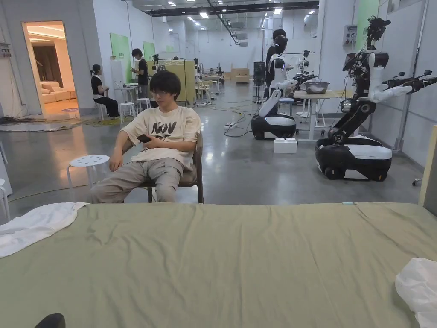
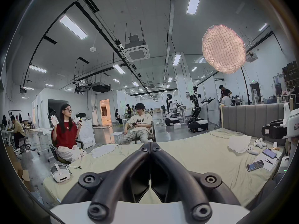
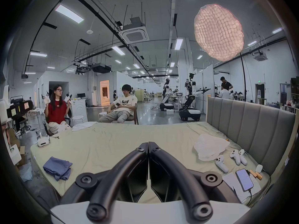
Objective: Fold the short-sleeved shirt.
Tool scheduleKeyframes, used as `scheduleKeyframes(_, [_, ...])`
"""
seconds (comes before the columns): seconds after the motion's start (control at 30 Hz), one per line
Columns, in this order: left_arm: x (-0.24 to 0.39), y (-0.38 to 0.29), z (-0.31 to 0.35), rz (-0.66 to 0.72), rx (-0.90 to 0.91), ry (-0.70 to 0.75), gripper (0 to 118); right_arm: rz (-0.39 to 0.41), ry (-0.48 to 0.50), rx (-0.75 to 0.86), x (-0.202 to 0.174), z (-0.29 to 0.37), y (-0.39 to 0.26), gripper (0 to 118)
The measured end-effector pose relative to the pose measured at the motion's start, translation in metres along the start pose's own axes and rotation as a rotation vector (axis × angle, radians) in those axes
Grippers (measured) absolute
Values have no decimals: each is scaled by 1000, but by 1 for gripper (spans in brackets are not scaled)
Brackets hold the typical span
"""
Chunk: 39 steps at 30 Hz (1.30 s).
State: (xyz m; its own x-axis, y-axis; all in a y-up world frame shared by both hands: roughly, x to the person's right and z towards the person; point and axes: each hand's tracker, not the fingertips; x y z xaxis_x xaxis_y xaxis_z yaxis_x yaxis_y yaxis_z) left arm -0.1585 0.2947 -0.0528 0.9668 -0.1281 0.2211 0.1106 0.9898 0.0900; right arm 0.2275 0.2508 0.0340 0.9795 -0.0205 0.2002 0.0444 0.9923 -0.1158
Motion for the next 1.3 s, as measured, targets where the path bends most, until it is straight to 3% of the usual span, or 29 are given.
scheduleKeyframes(0.23, [1, -1, 1, -2, -63, 3, 0, 12, -2, 6, -3, 5, 5, 0])
scheduleKeyframes(0.3, [-3, -1, 1, 22, -62, 5, 4, 11, -4, 13, -3, 5, 5, 6])
scheduleKeyframes(0.4, [-8, 1, 0, 75, -64, -19, 27, -4, 7, 2, -2, 2, 8, 43])
scheduleKeyframes(0.53, [-9, 3, -2, 86, -72, -14, 89, 1, 3, 8, -1, 1, 8, 69])
scheduleKeyframes(0.63, [-12, 3, -4, 103, -69, -8, 110, 12, 5, 8, 0, -1, 9, 107])
scheduleKeyframes(0.67, [-13, 4, -4, 114, -68, -10, 112, 12, 7, 14, 0, -1, 8, 114])
scheduleKeyframes(0.73, [-13, 3, -4, 124, -61, -11, 113, 7, 14, 24, 1, -2, 8, 118])
scheduleKeyframes(1.0, [-3, -1, -8, 37, -76, -1, 114, 11, 12, 19, -3, -5, 7, 118])
scheduleKeyframes(1.3, [-5, -2, -10, 65, -94, -10, 114, 17, 16, 13, -4, -6, 8, 118])
